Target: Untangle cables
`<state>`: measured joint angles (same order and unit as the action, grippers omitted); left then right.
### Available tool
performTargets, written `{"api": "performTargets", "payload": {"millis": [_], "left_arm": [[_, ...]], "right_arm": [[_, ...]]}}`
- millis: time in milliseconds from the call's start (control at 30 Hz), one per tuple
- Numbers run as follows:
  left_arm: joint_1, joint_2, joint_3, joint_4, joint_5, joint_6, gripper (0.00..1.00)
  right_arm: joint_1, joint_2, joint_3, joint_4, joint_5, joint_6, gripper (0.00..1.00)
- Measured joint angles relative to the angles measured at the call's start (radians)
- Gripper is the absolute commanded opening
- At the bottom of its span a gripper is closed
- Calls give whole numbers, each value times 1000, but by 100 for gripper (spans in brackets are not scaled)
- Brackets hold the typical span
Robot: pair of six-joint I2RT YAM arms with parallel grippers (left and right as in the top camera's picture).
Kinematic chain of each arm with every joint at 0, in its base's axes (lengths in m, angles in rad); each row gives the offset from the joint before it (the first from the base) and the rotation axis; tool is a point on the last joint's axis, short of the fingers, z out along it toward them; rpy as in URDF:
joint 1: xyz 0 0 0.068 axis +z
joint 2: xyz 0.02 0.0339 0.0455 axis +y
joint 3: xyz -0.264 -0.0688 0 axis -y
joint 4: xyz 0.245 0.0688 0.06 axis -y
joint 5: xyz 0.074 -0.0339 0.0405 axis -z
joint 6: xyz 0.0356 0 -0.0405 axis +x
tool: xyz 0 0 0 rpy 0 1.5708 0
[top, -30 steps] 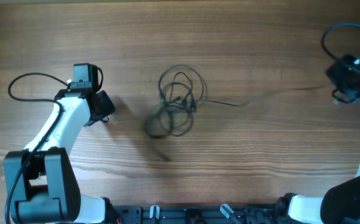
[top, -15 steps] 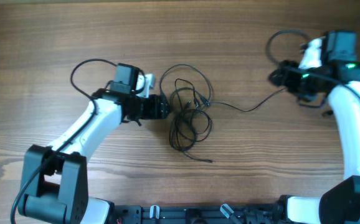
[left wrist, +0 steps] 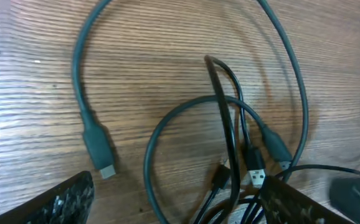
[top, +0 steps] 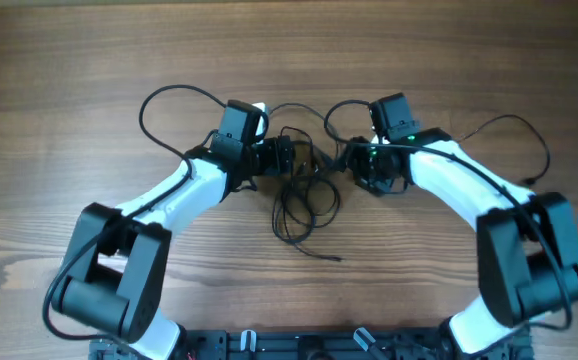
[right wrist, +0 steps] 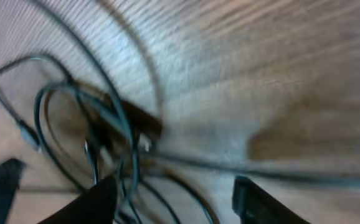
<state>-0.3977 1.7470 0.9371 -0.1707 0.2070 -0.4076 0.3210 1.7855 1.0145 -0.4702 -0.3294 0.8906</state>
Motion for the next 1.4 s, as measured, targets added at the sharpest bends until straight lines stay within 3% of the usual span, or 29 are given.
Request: {"api": "performTargets", "payload": {"millis": [167, 233, 267, 367, 533, 600, 667, 867, 1000, 1167, 1400], "left_arm": [[0, 35, 0, 33, 20, -7, 86], [-5, 59, 0, 67, 24, -10, 86], [-8, 62, 0, 75, 24, -11, 86], [-33, 79, 0, 114, 26, -11, 82], [-41, 90, 0, 134, 26, -24, 57], [-41, 96, 0, 128, 26, -23, 35], [-41, 99, 0, 109, 26, -31, 4], [17, 97, 20, -108, 70, -24, 4], [170, 77, 32, -266, 108, 0, 4], [428, 72, 31, -343, 165, 40, 4], [569, 72, 27, -362, 204, 40, 4]], "right_arm": [[0, 39, -1, 68, 69, 110, 30], [0, 39, -1, 77, 90, 122, 8], [0, 39, -1, 88, 95, 125, 4], [0, 40, -1, 114, 100, 105, 4], [0, 7, -1, 113, 18, -108, 4], [0, -82, -1, 111, -2, -166, 4], [-1, -224, 1, 121, -11, -209, 4], [-72, -532, 5, 214, -21, -227, 4], [-277, -648, 6, 203, 5, -226, 4], [-675, -640, 7, 84, 15, -211, 4], [-1046, -447, 7, 22, -56, -220, 4]]}}
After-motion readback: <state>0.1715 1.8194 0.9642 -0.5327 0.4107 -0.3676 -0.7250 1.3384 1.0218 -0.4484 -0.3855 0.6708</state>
